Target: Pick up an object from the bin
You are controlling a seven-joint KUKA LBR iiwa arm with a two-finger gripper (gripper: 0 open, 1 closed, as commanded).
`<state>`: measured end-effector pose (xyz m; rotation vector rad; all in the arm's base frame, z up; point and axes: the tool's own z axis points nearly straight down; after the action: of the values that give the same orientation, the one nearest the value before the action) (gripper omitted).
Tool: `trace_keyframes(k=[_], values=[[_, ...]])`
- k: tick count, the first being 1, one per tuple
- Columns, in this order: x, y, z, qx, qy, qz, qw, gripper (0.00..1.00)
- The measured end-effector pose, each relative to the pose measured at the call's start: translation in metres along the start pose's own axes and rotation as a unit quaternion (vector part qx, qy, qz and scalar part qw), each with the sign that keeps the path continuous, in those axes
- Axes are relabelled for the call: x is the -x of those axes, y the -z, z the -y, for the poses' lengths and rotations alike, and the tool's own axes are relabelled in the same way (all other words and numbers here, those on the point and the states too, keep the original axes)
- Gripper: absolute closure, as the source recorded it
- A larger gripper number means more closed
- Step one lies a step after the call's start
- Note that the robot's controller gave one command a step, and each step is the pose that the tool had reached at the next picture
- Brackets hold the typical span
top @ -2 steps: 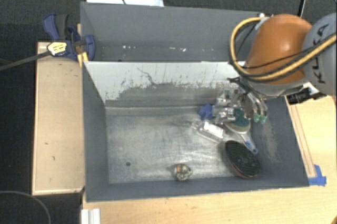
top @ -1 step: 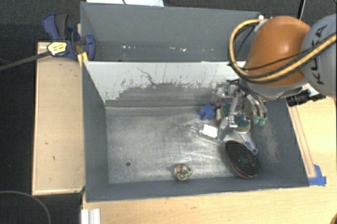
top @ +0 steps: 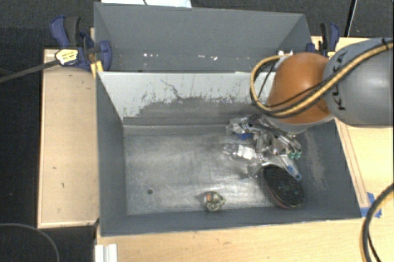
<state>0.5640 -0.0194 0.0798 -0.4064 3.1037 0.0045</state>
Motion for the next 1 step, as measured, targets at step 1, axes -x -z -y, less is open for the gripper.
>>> trace_keyframes(k=[1], values=[[-0.0026,-0.0007,0.0015,-0.001,-0.002,-0.0034,1.0,1.0]])
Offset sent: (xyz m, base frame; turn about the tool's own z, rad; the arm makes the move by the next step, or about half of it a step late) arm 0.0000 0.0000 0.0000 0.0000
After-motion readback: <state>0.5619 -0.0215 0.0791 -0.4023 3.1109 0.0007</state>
